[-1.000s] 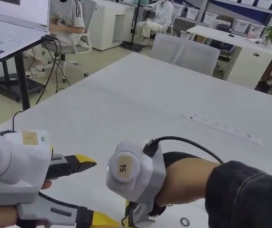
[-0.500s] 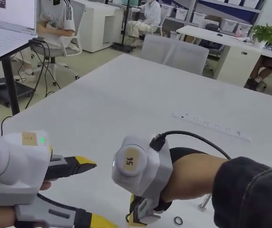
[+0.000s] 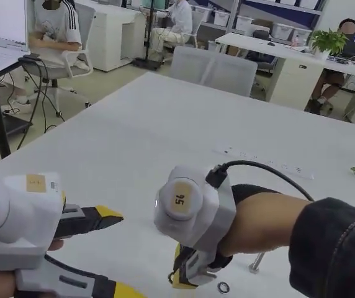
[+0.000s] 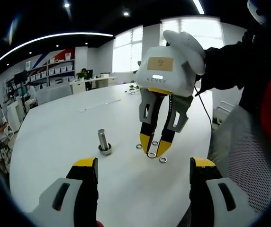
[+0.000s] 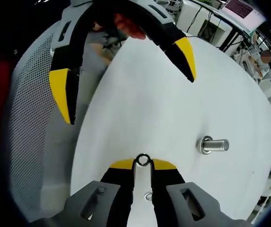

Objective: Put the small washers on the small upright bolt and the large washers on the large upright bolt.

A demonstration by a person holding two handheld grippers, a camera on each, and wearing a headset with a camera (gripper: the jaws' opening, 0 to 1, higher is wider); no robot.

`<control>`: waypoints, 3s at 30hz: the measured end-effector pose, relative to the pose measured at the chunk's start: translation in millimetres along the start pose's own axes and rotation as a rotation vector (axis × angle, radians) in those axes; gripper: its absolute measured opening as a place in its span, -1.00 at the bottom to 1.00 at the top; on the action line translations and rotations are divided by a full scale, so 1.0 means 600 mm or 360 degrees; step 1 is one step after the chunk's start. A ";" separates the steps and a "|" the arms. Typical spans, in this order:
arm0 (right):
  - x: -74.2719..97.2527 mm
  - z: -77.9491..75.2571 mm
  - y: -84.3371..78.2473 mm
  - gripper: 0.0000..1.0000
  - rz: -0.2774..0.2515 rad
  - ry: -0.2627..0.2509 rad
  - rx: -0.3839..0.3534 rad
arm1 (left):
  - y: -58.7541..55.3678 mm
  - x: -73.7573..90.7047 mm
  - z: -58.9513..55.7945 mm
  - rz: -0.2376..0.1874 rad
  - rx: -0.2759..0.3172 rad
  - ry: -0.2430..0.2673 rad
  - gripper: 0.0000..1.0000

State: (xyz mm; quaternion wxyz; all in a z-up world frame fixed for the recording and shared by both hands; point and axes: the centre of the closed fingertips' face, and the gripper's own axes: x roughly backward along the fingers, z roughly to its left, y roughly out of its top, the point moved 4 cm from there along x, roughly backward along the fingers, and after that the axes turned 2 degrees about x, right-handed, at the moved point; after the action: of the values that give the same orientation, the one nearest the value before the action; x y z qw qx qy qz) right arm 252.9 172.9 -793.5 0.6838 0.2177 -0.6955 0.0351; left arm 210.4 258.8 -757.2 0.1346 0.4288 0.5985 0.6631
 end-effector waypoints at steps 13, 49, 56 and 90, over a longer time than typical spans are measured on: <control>0.032 -0.007 -0.032 -0.73 -0.0013 -0.0053 -0.0077 | 0.014 -0.023 -0.003 0.0042 -0.0054 -0.0073 0.58; 0.131 -0.003 -0.117 -0.73 -0.0018 -0.0184 -0.0291 | 0.027 -0.094 -0.023 0.0100 -0.0130 -0.0290 0.58; 0.153 -0.012 -0.133 -0.73 -0.0012 -0.0230 -0.0325 | 0.027 -0.104 -0.025 0.0099 -0.0131 -0.0321 0.58; 0.147 -0.070 -0.218 -0.73 0.0063 -0.0227 -0.0465 | 0.015 -0.120 -0.020 0.0130 -0.0091 -0.0348 0.59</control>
State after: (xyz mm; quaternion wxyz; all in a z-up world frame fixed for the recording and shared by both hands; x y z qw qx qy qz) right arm 340.9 47.2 -738.4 0.6562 0.1041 -0.7443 -0.0685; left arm 247.7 198.6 -777.3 0.1842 0.5187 0.5431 0.6341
